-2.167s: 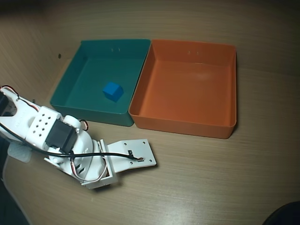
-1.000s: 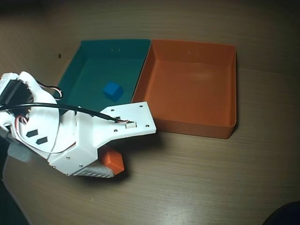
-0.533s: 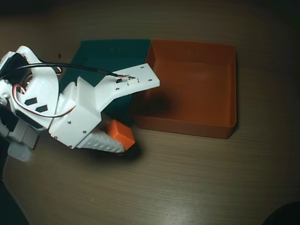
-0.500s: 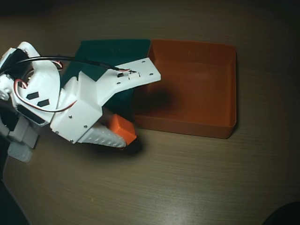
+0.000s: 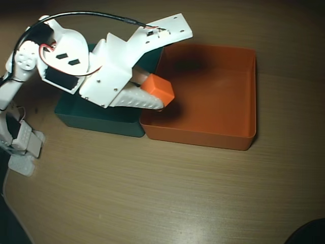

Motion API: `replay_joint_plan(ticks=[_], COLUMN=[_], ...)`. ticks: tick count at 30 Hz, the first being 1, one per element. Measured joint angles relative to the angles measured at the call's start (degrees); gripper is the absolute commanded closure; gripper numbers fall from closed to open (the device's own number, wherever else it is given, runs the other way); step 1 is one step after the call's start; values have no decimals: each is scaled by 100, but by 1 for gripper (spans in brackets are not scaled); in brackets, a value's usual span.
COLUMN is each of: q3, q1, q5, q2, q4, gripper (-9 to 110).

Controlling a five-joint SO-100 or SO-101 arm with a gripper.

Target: Grasp a cube and put it in the box.

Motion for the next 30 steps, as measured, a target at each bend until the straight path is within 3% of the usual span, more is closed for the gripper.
replay_joint_plan(ticks=[9,24,30], q3=[-1670,-2461,-2602], q1=[-677,-949,-940], q5=[642,747,747], q2=[-1687,-3050,-3050], q4=[35,44,44], gripper=[107,106,89])
